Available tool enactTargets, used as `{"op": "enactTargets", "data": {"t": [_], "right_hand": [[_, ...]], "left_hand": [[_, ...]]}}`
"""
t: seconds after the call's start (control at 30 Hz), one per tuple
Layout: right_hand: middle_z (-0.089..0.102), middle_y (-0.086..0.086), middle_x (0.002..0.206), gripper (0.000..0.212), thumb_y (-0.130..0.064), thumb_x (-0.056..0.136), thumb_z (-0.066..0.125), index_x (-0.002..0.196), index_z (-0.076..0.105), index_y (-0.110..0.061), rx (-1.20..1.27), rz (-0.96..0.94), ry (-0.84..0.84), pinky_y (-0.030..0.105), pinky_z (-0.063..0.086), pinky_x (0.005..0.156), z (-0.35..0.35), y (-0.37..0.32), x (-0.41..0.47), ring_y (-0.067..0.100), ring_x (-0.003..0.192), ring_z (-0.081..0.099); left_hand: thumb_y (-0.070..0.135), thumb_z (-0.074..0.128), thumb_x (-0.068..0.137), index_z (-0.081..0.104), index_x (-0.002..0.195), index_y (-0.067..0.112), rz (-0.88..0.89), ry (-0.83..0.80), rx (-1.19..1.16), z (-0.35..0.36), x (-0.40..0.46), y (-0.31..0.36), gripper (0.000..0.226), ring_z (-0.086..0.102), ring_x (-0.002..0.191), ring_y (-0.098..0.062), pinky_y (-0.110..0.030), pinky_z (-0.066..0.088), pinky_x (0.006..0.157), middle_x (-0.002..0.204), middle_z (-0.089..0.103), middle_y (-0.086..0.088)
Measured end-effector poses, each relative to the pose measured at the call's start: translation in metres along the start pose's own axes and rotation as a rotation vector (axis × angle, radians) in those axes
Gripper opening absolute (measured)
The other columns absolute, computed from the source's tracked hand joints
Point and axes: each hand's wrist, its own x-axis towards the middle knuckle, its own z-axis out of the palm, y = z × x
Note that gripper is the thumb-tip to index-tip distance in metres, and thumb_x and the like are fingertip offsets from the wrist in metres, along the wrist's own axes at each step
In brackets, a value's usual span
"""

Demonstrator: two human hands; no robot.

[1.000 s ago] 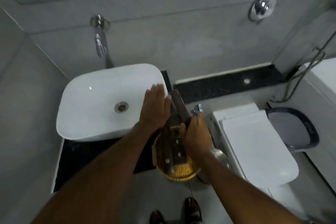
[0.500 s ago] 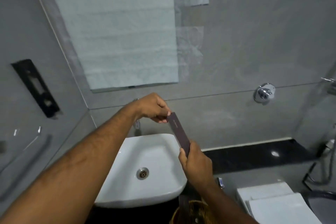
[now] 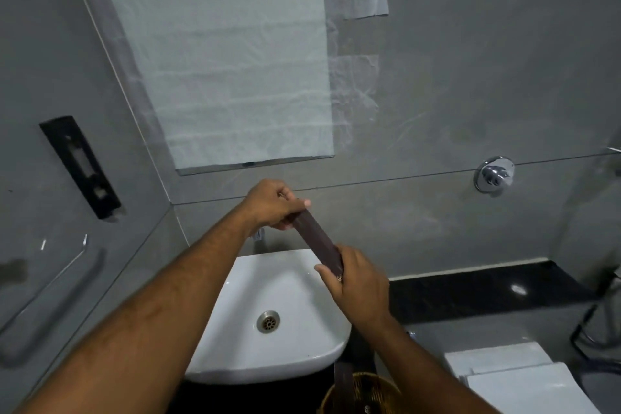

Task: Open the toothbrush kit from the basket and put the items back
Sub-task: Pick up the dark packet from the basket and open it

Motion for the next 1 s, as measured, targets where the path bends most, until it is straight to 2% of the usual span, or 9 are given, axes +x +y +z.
{"op": "enactTargets", "data": {"t": [0.1, 0.23, 0.37, 0.47, 0.57, 0.6, 0.67, 0.77, 1.0], "right_hand": [[0.061, -0.003, 0.099, 0.053, -0.058, 0.071, 0.077, 0.108, 0.062, -0.022, 0.103, 0.153, 0.07, 0.031, 0.051, 0.067, -0.01, -0.001, 0.021, 0.014, 0.083, 0.058], [0.061, 0.001, 0.108, 0.056, -0.027, 0.065, 0.09, 0.114, 0.065, -0.015, 0.499, 0.409, 0.04, 0.016, 0.051, 0.073, -0.039, -0.003, 0.062, 0.007, 0.08, 0.061], [0.066, -0.002, 0.076, 0.023, -0.011, 0.078, 0.08, 0.1, 0.075, -0.014, 0.587, 0.281, -0.182, 0.045, 0.062, 0.077, -0.064, -0.019, 0.093, 0.017, 0.071, 0.066], [0.069, 0.007, 0.073, 0.014, -0.012, 0.078, 0.081, 0.09, 0.076, -0.014, 0.488, 0.24, -0.283, 0.045, 0.062, 0.077, -0.07, -0.032, 0.104, 0.016, 0.065, 0.062], [0.074, 0.015, 0.086, 0.014, -0.014, 0.077, 0.082, 0.089, 0.075, -0.012, 0.414, 0.216, -0.329, 0.042, 0.062, 0.076, -0.064, -0.043, 0.103, 0.021, 0.07, 0.067], [0.074, 0.015, 0.086, 0.015, -0.014, 0.077, 0.082, 0.089, 0.075, -0.012, 0.413, 0.205, -0.332, 0.041, 0.063, 0.076, -0.062, -0.046, 0.101, 0.019, 0.07, 0.066], [0.074, 0.014, 0.084, 0.015, -0.015, 0.077, 0.083, 0.089, 0.075, -0.012, 0.43, 0.183, -0.341, 0.038, 0.063, 0.073, -0.058, -0.05, 0.096, 0.016, 0.068, 0.065], [0.076, 0.011, 0.081, 0.012, -0.017, 0.083, 0.078, 0.091, 0.076, -0.009, 0.481, 0.18, -0.398, 0.034, 0.064, 0.068, -0.061, -0.051, 0.098, 0.014, 0.067, 0.071], [0.077, 0.014, 0.087, 0.013, 0.001, 0.085, 0.071, 0.091, 0.075, -0.01, 0.561, 0.261, -0.547, 0.024, 0.061, 0.059, -0.068, -0.039, 0.112, 0.015, 0.066, 0.073]], "left_hand": [[0.017, 0.079, 0.083, 0.065, 0.092, -0.001, -0.078, 0.205, -0.27, 0.002, -0.003, -0.025, 0.025, 0.075, 0.071, -0.028, -0.027, 0.06, 0.049, 0.094, 0.073, -0.026], [0.014, 0.069, 0.092, 0.066, 0.094, 0.0, -0.25, 0.295, -0.71, 0.009, -0.019, -0.076, 0.015, 0.073, 0.082, -0.032, -0.027, 0.063, 0.057, 0.103, 0.07, -0.023], [0.02, 0.059, 0.099, 0.064, 0.108, -0.002, -0.384, 0.172, -0.921, 0.034, -0.044, -0.12, 0.024, 0.076, 0.077, -0.031, -0.032, 0.064, 0.059, 0.105, 0.071, -0.023], [0.048, 0.055, 0.096, 0.073, 0.104, 0.025, -0.277, 0.145, -0.49, 0.056, -0.057, -0.132, 0.03, 0.074, 0.086, -0.024, -0.035, 0.063, 0.068, 0.1, 0.076, -0.007], [0.069, 0.065, 0.074, 0.067, 0.104, 0.053, 0.034, 0.102, -0.134, 0.066, -0.064, -0.118, 0.035, 0.067, 0.095, -0.001, -0.014, 0.051, 0.071, 0.094, 0.073, 0.028], [0.065, 0.07, 0.073, 0.063, 0.113, 0.051, 0.102, 0.093, -0.062, 0.068, -0.064, -0.113, 0.042, 0.065, 0.094, 0.003, -0.009, 0.048, 0.069, 0.095, 0.07, 0.031], [0.041, 0.074, 0.082, 0.059, 0.121, 0.041, 0.16, 0.129, 0.059, 0.068, -0.058, -0.105, 0.042, 0.063, 0.091, -0.004, -0.013, 0.046, 0.069, 0.1, 0.067, 0.021], [0.015, 0.065, 0.083, 0.055, 0.107, 0.033, 0.184, 0.171, 0.122, 0.059, -0.054, -0.099, 0.031, 0.06, 0.082, -0.016, -0.022, 0.045, 0.064, 0.092, 0.063, 0.005], [0.008, 0.062, 0.085, 0.058, 0.125, 0.022, 0.256, 0.024, 0.273, 0.039, -0.05, -0.098, 0.043, 0.06, 0.085, -0.007, -0.015, 0.044, 0.068, 0.099, 0.063, 0.004]]}}
